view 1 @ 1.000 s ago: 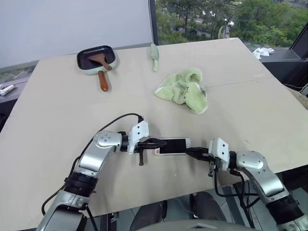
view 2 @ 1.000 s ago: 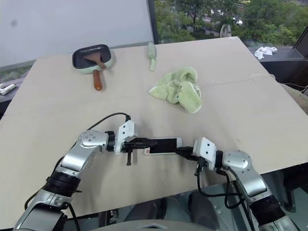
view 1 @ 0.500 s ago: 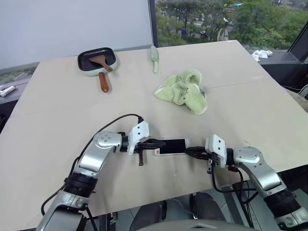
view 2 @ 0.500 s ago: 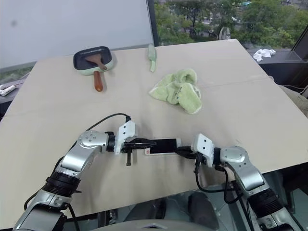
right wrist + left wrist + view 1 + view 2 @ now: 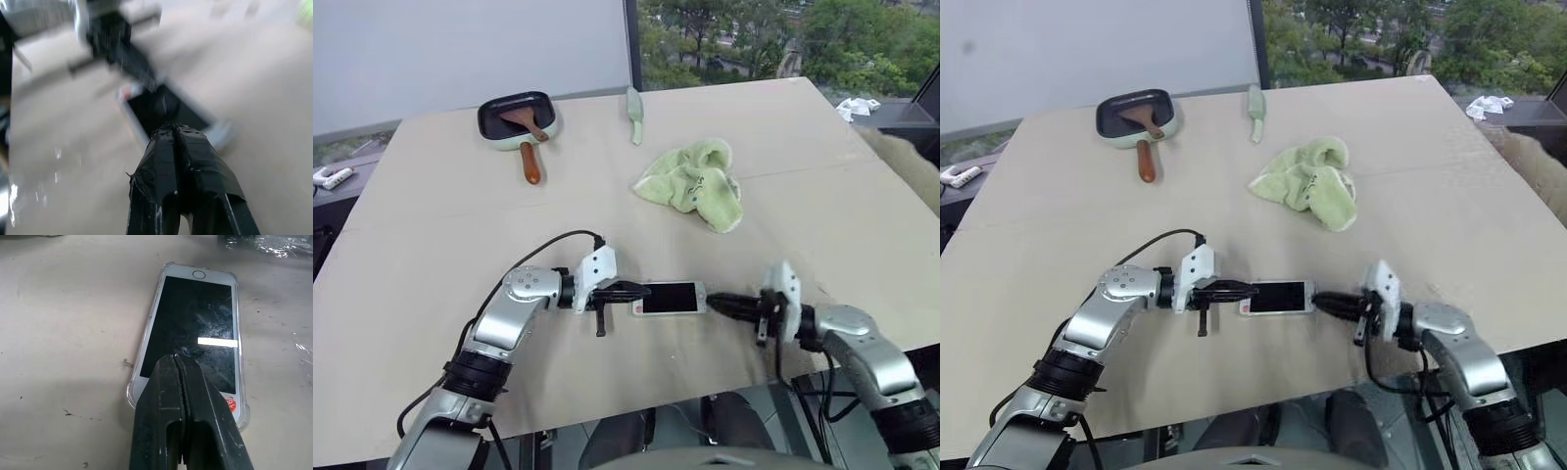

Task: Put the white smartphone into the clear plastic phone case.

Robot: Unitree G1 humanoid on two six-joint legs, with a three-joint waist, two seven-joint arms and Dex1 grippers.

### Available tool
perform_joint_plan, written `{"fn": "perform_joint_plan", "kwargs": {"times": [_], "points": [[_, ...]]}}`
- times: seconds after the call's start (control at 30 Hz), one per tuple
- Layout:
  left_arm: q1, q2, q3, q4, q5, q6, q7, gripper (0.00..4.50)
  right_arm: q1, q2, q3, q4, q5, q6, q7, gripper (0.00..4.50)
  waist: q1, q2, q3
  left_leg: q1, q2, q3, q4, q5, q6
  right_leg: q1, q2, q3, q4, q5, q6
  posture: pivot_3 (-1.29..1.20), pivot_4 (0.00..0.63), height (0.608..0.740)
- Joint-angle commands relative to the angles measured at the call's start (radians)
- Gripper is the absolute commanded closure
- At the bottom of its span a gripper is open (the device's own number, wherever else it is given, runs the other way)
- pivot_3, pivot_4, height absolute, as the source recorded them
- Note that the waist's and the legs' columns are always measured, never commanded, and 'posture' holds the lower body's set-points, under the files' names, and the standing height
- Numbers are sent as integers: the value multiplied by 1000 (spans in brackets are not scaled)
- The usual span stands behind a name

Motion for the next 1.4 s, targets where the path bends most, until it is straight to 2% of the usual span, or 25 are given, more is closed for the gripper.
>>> {"fn": "perform_joint_plan", "kwargs": {"times": [0.03, 0.27, 0.37, 0.57, 0.67, 0.83, 1.1, 1.27, 1.4], "points": [[7, -4, -7, -11, 8, -1, 13, 4500, -18, -45, -2, -54, -23, 17, -5, 4463, 4, 0, 0, -1, 0, 0, 0, 0, 0, -1, 0, 0, 0, 0, 0, 0, 150, 740], [4, -16, -10, -10, 11, -4, 17, 4500, -127, -102, 167, -90, -219, 64, -44, 4463, 5, 1, 1, -7, 0, 0, 2, 0, 0, -5, 0, -1, 0, 0, 0, 0, 150, 740], [4, -18, -11, -15, 12, -3, 20, 4500, -156, -90, 200, -103, -224, 97, -46, 4463, 6, 1, 1, -9, -1, -1, 2, 0, 0, -7, 0, -1, 0, 0, 0, 0, 150, 740], [6, -11, -2, -42, 7, 6, 27, 4500, -211, -183, 309, -119, -342, 192, -17, 4463, 6, 2, 1, -10, -1, -1, 2, 0, 0, -7, -1, -2, 0, 0, 0, 0, 150, 740], [0, -16, 3, -63, 5, 10, 40, 4500, -250, -245, 365, -155, -349, 311, 32, 4463, 6, 1, 1, -10, -1, -1, 3, 0, 0, -7, -1, -2, 0, 0, 0, 0, 150, 740], [3, -21, 6, -97, 0, 20, 64, 4500, -323, -262, 449, -150, -386, 393, 52, 4463, 6, 1, 1, -10, -1, -2, 3, 0, 0, -7, -1, -3, -1, 0, 0, 0, 150, 740], [10, -30, 0, -109, 1, 21, 85, 4500, -487, -231, 611, -72, -485, 499, 84, 4463, 4, 0, 1, -9, -1, -2, 3, 0, 0, -5, -1, -3, -1, 0, 0, 0, 150, 740], [13, -42, -3, -105, 2, 14, 99, 4500, -551, -196, 654, 8, -547, 509, 67, 4463, 4, -2, -1, -8, -1, -2, 3, 0, 0, -5, -1, -3, -1, 0, 0, 0, 150, 740], [24, -43, -4, -110, 2, 12, 102, 4500, -565, -214, 671, 40, -595, 488, 80, 4463, 5, -3, -2, -8, -1, -2, 4, 0, 0, -5, -1, -3, -1, 0, 0, 0, 150, 740]]}}
